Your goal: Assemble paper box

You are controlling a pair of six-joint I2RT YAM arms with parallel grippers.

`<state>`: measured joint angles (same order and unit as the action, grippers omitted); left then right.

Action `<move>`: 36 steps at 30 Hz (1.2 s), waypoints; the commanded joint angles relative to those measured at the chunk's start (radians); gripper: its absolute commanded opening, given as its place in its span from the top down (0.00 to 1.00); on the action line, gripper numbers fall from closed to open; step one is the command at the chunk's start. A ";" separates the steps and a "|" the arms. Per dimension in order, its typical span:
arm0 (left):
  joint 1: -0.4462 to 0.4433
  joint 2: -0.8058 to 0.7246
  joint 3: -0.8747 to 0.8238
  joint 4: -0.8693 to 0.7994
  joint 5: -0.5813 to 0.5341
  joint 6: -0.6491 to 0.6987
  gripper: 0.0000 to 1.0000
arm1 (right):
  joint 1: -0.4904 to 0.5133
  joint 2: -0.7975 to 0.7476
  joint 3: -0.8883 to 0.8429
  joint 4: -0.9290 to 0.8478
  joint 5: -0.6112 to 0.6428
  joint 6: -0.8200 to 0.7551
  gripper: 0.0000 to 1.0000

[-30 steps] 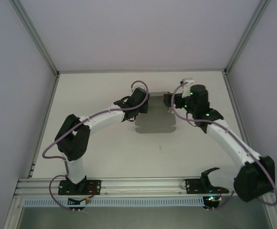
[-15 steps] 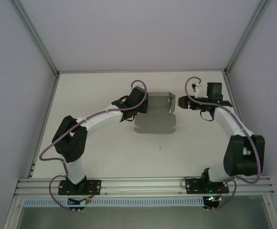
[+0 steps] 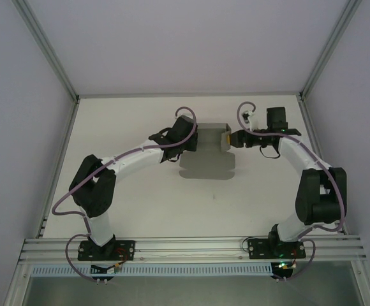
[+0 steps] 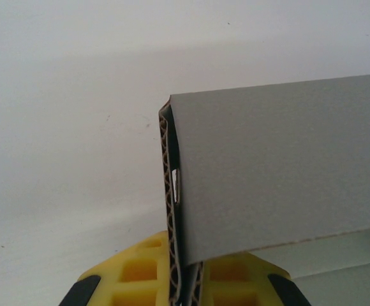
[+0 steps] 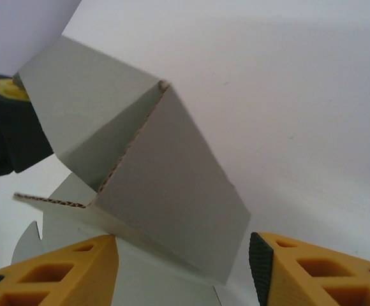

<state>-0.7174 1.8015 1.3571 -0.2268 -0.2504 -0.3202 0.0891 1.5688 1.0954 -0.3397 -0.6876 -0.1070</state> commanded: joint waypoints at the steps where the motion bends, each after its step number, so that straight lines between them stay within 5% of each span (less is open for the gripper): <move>1: 0.005 -0.017 0.026 0.012 0.023 0.015 1.00 | 0.033 0.010 0.036 -0.018 0.015 -0.030 0.45; 5: 0.005 -0.016 0.033 0.004 0.026 0.017 1.00 | 0.064 0.004 0.024 0.046 0.117 0.023 0.45; 9: 0.005 -0.021 0.031 0.009 0.033 0.017 1.00 | 0.146 -0.006 0.019 0.108 0.349 0.068 0.47; 13: 0.006 -0.022 0.034 0.000 0.020 0.018 1.00 | 0.238 0.000 0.034 0.133 0.607 0.092 0.67; 21: 0.002 -0.011 0.046 -0.005 0.014 -0.004 1.00 | 0.377 0.074 0.088 0.137 1.142 0.306 0.83; 28: -0.003 -0.008 0.062 -0.018 -0.017 -0.028 1.00 | 0.407 0.180 0.234 -0.131 1.484 0.634 0.87; 36: -0.004 -0.016 0.061 -0.017 0.010 -0.020 1.00 | 0.407 0.155 0.179 0.059 1.245 0.558 0.75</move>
<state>-0.7193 1.8084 1.3880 -0.2325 -0.2584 -0.3286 0.5240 1.7355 1.3056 -0.3408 0.5697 0.4419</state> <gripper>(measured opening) 0.056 0.253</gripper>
